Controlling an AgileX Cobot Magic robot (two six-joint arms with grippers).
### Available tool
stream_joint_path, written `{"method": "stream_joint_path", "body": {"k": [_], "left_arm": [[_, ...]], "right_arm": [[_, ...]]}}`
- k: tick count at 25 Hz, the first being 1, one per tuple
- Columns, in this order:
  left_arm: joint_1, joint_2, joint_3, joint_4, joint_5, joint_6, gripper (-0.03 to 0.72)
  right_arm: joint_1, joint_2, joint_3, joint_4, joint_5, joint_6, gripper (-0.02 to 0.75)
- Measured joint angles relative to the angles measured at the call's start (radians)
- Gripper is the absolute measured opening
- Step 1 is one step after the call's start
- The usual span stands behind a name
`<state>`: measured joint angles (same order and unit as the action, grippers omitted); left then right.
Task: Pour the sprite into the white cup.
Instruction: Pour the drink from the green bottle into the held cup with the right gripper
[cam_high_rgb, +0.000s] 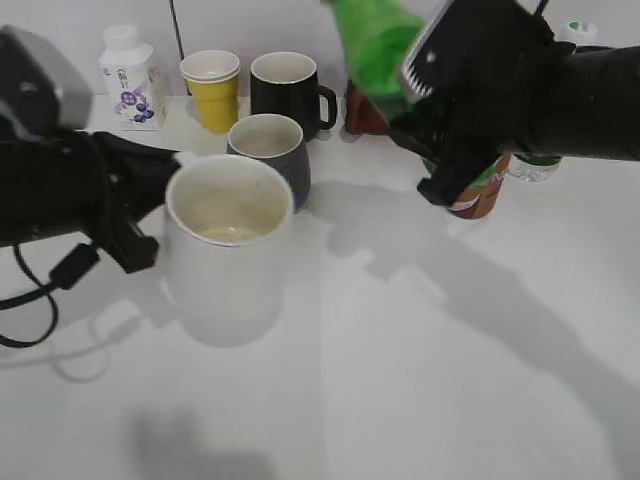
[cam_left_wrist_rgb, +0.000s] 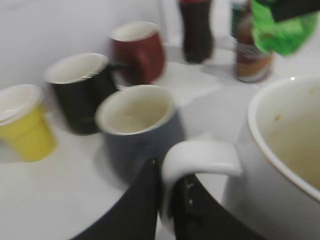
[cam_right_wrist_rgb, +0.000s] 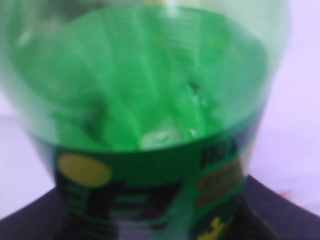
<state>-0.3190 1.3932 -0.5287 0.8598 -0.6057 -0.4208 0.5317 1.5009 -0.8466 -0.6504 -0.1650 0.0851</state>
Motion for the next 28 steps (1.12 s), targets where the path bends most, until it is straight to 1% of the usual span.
{"method": "stream_joint_path", "body": {"k": [3,6,8,13,20,23,26,28], "left_arm": [[-0.105,-0.014,-0.034,-0.011,0.077,0.0,0.05],[-0.168,-0.051,-0.071,-0.056,0.165,0.0,0.05],[-0.181,-0.074,-0.088,-0.084,0.212,0.0,0.05],[-0.183,-0.141,-0.091,-0.107,0.298,0.0,0.05],[-0.188,-0.196,-0.091,-0.143,0.338,-0.008,0.05],[-0.215,-0.196,-0.091,-0.153,0.37,-0.035,0.05],[-0.267,-0.196,-0.091,-0.162,0.422,-0.043,0.05],[-0.292,-0.196,-0.091,-0.197,0.449,-0.043,0.05]], "right_arm": [[0.046,-0.028,-0.002,-0.105,0.08,-0.059,0.395],[0.079,-0.033,-0.024,-0.171,0.13,-0.145,0.395],[0.084,-0.033,-0.043,-0.189,0.13,-0.21,0.395],[0.084,-0.034,-0.083,-0.206,0.133,-0.392,0.395],[0.084,-0.034,-0.108,-0.209,0.129,-0.575,0.395],[0.084,-0.034,-0.115,-0.209,0.129,-0.628,0.395],[0.084,-0.034,-0.115,-0.209,0.13,-0.68,0.395],[0.084,-0.034,-0.115,-0.209,0.129,-0.714,0.395]]}}
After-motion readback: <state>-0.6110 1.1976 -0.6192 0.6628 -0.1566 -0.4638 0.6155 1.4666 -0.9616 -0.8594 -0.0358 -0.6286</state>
